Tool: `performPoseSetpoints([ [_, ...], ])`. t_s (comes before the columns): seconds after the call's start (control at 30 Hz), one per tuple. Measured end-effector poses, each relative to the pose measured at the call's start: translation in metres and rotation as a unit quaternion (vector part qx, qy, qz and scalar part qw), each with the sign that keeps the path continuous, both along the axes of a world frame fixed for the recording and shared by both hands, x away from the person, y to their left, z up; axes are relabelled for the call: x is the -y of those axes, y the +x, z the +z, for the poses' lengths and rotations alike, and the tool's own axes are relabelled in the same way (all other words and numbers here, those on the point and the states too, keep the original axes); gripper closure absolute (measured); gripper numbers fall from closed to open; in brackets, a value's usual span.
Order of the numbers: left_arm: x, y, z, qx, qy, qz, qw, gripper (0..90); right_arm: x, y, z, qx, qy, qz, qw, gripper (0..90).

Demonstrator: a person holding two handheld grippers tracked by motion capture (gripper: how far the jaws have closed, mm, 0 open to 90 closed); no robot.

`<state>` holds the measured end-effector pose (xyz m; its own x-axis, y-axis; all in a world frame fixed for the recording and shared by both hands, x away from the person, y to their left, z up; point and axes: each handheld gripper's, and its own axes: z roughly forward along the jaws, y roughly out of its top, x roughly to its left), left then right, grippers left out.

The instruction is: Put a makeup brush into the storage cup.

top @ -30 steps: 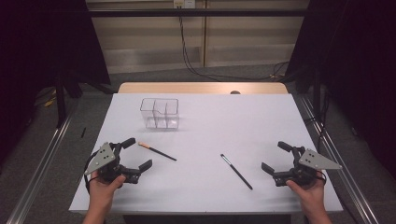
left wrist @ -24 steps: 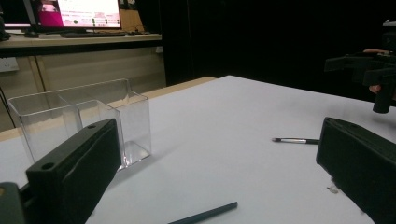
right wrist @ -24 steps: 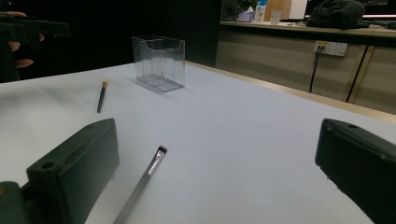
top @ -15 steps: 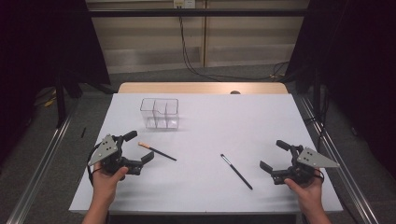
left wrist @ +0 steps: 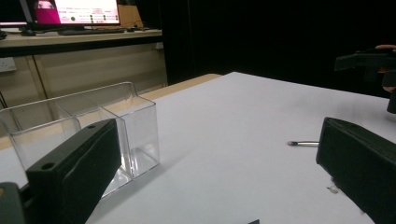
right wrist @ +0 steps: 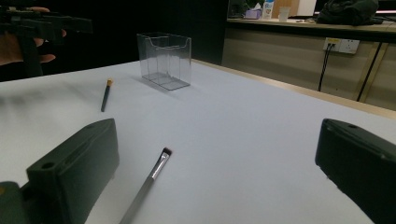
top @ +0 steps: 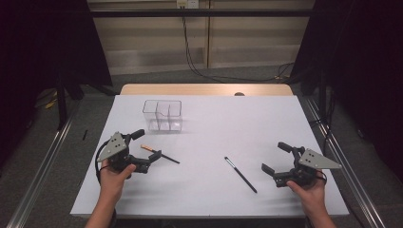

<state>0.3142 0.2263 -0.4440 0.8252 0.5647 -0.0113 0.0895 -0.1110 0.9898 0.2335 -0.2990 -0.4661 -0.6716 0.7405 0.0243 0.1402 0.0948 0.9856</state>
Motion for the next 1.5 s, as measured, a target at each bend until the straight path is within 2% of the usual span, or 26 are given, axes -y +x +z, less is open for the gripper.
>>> performPoseSetpoints([
  [0.33,-0.002,0.007,0.001,-0.005,-0.003,0.002,1.0,0.0,0.0,-0.002,-0.002,-0.005,-0.003,0.003,1.0,0.0],
  [0.73,0.006,0.022,0.005,0.001,-0.004,0.004,1.0,0.0,-0.001,-0.005,-0.002,-0.003,0.002,0.004,1.0,0.0],
  [0.87,0.008,0.024,0.002,-0.005,-0.001,-0.002,1.0,0.0,0.0,-0.004,-0.002,-0.005,0.002,0.003,1.0,0.0],
  [1.13,0.004,0.028,-0.001,-0.007,0.003,0.008,0.9999,0.0,-0.002,0.0,-0.001,-0.004,0.005,0.006,1.0,0.0],
  [1.27,0.0,0.03,-0.001,-0.017,-0.006,0.013,0.9998,0.0,-0.006,0.004,-0.001,-0.002,0.001,0.013,0.9999,0.0],
  [1.3,0.0,0.031,-0.001,-0.017,-0.004,0.013,0.9998,0.0,-0.006,0.004,-0.001,-0.002,0.001,0.013,0.9999,0.0],
  [1.33,-0.001,0.033,0.0,-0.016,0.007,0.013,0.9998,0.0,-0.007,0.004,-0.001,-0.002,0.0,0.016,0.9999,0.0],
  [1.5,-0.003,0.037,0.001,-0.022,0.012,0.011,0.9996,0.0,-0.008,0.005,-0.001,-0.003,-0.004,0.019,0.9998,0.0],
])
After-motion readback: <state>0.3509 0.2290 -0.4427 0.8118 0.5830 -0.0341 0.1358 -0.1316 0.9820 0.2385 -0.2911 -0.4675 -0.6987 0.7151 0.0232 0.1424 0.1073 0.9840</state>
